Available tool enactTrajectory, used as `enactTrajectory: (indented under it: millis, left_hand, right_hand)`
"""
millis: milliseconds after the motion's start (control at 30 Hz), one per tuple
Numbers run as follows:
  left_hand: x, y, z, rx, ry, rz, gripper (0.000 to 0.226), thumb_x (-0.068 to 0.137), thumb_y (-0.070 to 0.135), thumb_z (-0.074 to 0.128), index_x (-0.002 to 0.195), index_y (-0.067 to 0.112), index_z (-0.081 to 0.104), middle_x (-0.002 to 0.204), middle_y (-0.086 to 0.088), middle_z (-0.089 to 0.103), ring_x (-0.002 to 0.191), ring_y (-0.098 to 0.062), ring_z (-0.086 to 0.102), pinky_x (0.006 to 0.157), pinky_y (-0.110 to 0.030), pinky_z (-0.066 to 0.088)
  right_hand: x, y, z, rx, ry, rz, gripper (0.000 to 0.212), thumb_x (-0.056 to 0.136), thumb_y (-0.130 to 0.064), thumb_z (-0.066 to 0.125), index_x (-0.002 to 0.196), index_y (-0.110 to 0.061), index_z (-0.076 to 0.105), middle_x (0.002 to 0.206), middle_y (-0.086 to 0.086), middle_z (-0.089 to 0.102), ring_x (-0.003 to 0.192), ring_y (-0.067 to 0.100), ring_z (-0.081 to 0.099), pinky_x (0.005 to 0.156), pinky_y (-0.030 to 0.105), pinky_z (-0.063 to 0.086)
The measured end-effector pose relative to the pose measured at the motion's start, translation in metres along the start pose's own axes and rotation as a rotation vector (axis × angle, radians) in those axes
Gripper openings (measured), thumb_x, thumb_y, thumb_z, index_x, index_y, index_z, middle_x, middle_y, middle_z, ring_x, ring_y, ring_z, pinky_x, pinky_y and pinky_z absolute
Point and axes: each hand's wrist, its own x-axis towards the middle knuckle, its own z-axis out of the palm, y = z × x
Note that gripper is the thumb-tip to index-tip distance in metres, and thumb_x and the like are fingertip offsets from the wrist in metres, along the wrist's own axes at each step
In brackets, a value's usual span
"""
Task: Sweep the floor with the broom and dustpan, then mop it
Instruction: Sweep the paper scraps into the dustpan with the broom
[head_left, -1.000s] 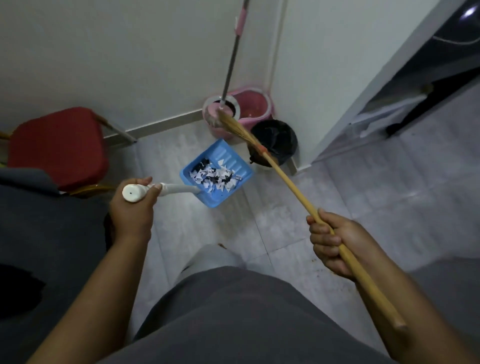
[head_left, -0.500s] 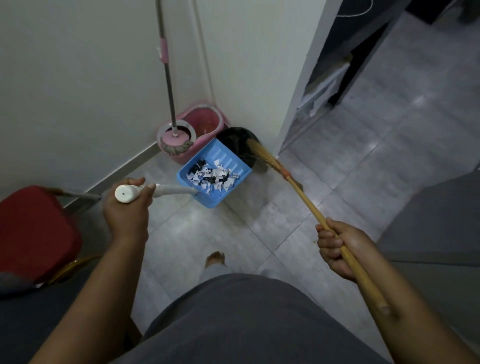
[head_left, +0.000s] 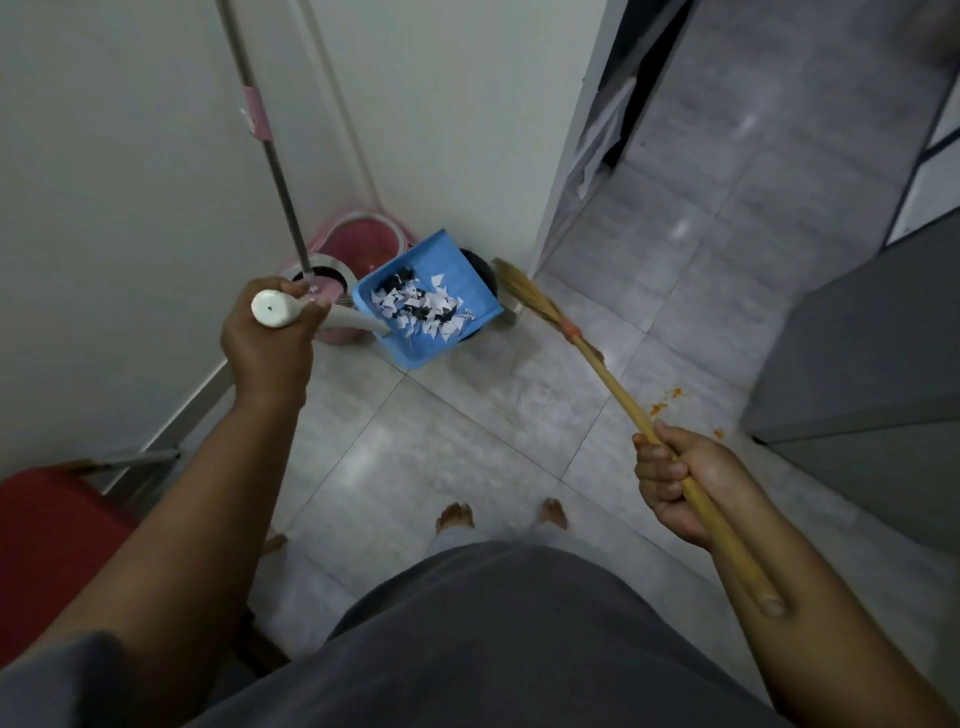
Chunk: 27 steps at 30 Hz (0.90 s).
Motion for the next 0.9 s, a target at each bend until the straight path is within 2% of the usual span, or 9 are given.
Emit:
enactTrajectory:
  millis: [100,167,333,367,533,633,733,900]
  left_hand:
    - [0.019,0.002,0.016,0.089,-0.052,0.104,0.030,0.071,0.013,0.082,0.080,0.030,0.059,0.094,-0.007,0.071,0.082,-0.010,0.066,0.078,-0.035,0.060]
    - [0.025,0.001,0.026,0.139,-0.081,0.161,0.026,0.071,0.012,0.082,0.084,0.024,0.063,0.088,0.000,0.069,0.075,-0.003,0.063,0.070,-0.025,0.057]
    - [0.024,-0.007,0.054,0.297,-0.196,0.386,0.023,0.071,0.003,0.080,0.092,0.006,0.071,0.093,-0.004,0.071,0.085,-0.015,0.064,0.078,-0.015,0.048]
    - [0.020,-0.009,0.058,0.325,-0.217,0.432,0.022,0.071,0.002,0.080,0.091,0.005,0.071,0.092,-0.003,0.069,0.085,-0.016,0.064,0.078,-0.016,0.048]
    - [-0.006,-0.027,0.069,0.496,-0.347,0.578,0.018,0.073,-0.001,0.079,0.087,0.002,0.068,0.090,-0.015,0.069,0.083,-0.027,0.064,0.075,-0.037,0.052]
    - [-0.023,-0.037,0.072,0.543,-0.442,0.663,0.016,0.075,0.000,0.080,0.085,0.003,0.068,0.090,-0.013,0.068,0.084,-0.031,0.064,0.077,-0.035,0.050]
    - [-0.031,-0.043,0.074,0.573,-0.479,0.670,0.017,0.074,-0.002,0.080,0.087,0.003,0.069,0.094,-0.012,0.068,0.090,-0.031,0.063,0.081,-0.029,0.045]
    - [-0.043,-0.046,0.078,0.632,-0.576,0.679,0.024,0.072,0.001,0.082,0.091,0.005,0.067,0.102,-0.014,0.066,0.096,-0.031,0.061,0.086,-0.041,0.052]
  right_hand:
    - [0.001,0.002,0.002,0.003,0.032,0.012,0.032,0.105,-0.029,0.036,0.083,-0.009,0.049,0.047,-0.006,0.039,0.027,0.002,0.031,0.026,0.013,0.023]
    - [0.002,0.000,0.003,-0.011,0.035,0.017,0.032,0.105,-0.029,0.036,0.084,-0.009,0.048,0.047,-0.006,0.039,0.027,0.003,0.031,0.026,0.014,0.024]
    - [0.005,-0.009,0.002,-0.043,0.034,0.043,0.032,0.105,-0.030,0.037,0.084,-0.009,0.049,0.047,-0.005,0.039,0.027,0.003,0.032,0.026,0.013,0.025]
    - [0.007,-0.011,0.002,-0.056,0.035,0.047,0.032,0.105,-0.030,0.037,0.084,-0.009,0.049,0.047,-0.005,0.039,0.027,0.003,0.032,0.026,0.013,0.025]
    - [0.015,-0.015,0.003,-0.102,0.019,0.053,0.033,0.105,-0.030,0.038,0.083,-0.009,0.051,0.047,-0.006,0.040,0.027,0.003,0.032,0.026,0.013,0.024]
    - [0.018,-0.019,0.001,-0.114,0.012,0.060,0.033,0.105,-0.030,0.038,0.083,-0.009,0.052,0.046,-0.006,0.040,0.027,0.003,0.032,0.026,0.013,0.024]
    - [0.020,-0.023,-0.002,-0.121,0.008,0.061,0.033,0.105,-0.029,0.038,0.083,-0.008,0.051,0.046,-0.006,0.040,0.027,0.003,0.032,0.026,0.013,0.024]
    - [0.027,-0.025,0.001,-0.138,0.020,0.059,0.033,0.105,-0.029,0.037,0.083,-0.008,0.050,0.046,-0.006,0.040,0.027,0.003,0.032,0.026,0.014,0.024]
